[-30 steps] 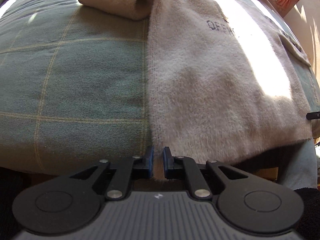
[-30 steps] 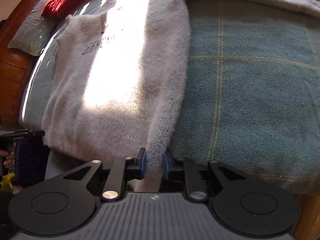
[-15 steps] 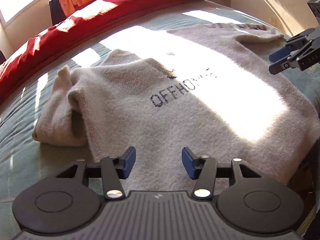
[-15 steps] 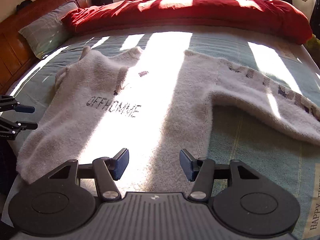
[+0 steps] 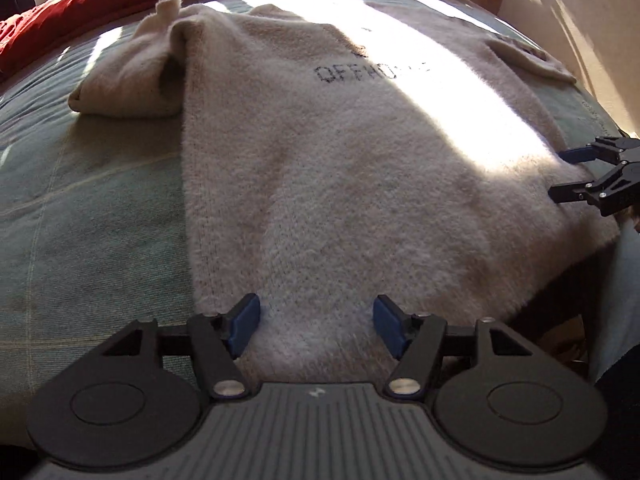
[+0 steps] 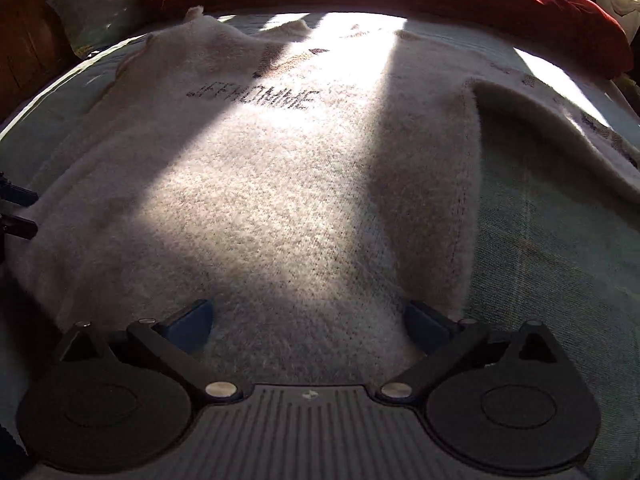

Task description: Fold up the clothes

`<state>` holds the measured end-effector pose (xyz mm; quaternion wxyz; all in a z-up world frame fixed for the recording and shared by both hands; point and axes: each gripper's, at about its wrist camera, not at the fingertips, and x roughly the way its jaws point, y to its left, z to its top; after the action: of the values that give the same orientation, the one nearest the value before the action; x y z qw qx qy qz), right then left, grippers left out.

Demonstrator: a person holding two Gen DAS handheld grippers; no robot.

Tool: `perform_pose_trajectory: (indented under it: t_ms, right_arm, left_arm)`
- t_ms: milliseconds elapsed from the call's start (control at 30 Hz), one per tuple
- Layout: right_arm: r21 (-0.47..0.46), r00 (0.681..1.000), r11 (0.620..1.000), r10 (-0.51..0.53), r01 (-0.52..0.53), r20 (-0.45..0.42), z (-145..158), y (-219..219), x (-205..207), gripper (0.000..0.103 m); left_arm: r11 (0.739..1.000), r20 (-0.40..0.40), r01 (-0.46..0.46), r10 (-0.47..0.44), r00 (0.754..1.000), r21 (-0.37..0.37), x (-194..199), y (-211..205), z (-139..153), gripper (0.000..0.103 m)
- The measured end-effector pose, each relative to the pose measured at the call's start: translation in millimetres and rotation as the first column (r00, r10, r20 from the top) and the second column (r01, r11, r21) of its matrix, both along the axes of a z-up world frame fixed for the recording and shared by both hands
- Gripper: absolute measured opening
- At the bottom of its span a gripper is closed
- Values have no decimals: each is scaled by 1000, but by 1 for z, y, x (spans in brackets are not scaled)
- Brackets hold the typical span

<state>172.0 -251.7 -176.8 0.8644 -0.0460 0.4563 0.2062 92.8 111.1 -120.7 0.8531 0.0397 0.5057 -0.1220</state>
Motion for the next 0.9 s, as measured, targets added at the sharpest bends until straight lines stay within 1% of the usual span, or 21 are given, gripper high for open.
perform_pose_trajectory:
  t_ms: [67,133,200,267,367,500,567,600,633,700,733,800,867,900]
  right_arm:
    - [-4,999,1000,-29,29,-22,-1,3,5,103]
    - [-12,997,998,-57,57,-49,-2,6,11,103]
    - [-52,995,997,-61,57,-80,-2,13,17,103]
    - [-61,994,996,-63,58,-88,-1,15,18,103]
    - [-68,993,996,-67,61,-94,-1,15,18,103]
    - [-76,992,995,-72,65,-103,0,16,18,103]
    - [-81,991,995,-75,66,-108,1,17,18,103]
    - [-80,991,995,-75,67,-107,1,17,18,103]
    - [-78,992,995,-75,67,-106,2,16,18,103]
    - [-74,992,995,-75,68,-103,4,15,18,103]
    - [-69,992,995,-77,70,-101,6,15,18,103]
    - [-40,991,996,-86,83,-98,14,11,19,103]
    - [27,991,994,-101,103,-90,27,4,24,103]
    - [67,991,991,-108,113,-76,35,0,28,103]
  left_arm:
    - [999,42,17,-16,999,-29,12,-10,13,63]
    - [999,126,43,-39,991,-33,31,-26,27,63]
    - [997,212,63,-55,976,-32,58,-49,38,66]
    - [997,227,35,-20,974,-62,85,-65,36,68]
    - [994,185,-23,43,982,-107,115,-83,18,68]
    - [995,117,-84,90,989,-59,96,-87,-10,68]
    - [993,86,-111,113,990,-36,85,-88,-23,70]
    - [994,82,-105,107,991,-37,72,-85,-23,74]
    - [994,77,-99,102,992,-38,59,-82,-22,75]
    - [995,69,-87,90,994,-39,33,-76,-22,76]
    - [996,64,-82,84,994,-37,27,-75,-20,76]
    - [995,55,-87,89,994,-45,21,-69,-12,76]
    - [993,62,-105,109,992,-62,29,-65,-1,76]
    - [992,81,-112,117,990,-61,37,-65,4,76]
